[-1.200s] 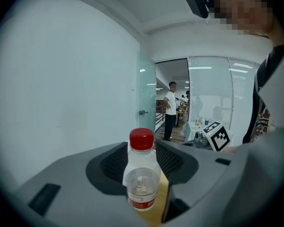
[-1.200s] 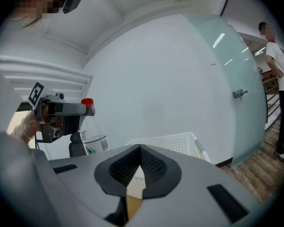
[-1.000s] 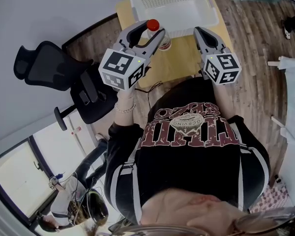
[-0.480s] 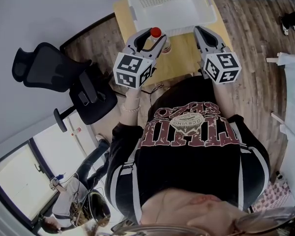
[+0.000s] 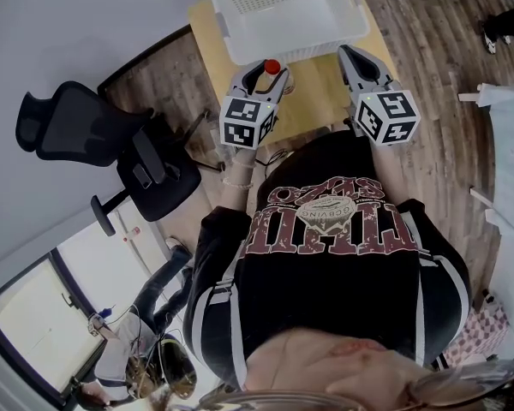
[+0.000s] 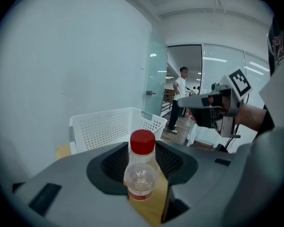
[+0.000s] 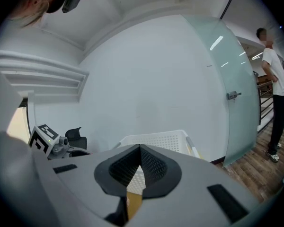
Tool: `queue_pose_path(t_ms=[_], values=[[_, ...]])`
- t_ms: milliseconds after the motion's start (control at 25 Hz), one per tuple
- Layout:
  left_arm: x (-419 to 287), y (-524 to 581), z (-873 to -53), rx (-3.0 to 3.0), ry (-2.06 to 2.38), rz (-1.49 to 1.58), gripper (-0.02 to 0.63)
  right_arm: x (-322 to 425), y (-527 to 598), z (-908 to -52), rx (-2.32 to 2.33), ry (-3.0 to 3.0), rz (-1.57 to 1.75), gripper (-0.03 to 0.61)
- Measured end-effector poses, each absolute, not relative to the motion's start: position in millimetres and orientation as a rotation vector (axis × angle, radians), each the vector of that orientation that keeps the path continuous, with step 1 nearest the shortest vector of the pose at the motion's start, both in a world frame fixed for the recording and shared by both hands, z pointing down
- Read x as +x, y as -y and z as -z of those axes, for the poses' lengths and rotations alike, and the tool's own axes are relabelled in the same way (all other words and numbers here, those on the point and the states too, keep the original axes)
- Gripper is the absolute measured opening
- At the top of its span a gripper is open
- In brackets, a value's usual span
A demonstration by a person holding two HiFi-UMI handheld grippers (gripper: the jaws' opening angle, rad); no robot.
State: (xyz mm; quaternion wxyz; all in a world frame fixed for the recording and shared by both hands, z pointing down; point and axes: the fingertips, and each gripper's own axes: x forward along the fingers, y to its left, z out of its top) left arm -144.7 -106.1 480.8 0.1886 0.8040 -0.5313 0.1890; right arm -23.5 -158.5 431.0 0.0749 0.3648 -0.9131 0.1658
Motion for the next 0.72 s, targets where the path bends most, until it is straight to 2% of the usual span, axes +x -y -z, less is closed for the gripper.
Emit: queue_pose_path(t_ms=[720], values=[[-145.5, 108.7, -530.6, 2.200, 1.517, -0.600, 0.215, -19.8, 158.8, -437.0, 1.106, 2.710, -0.501, 0.017]])
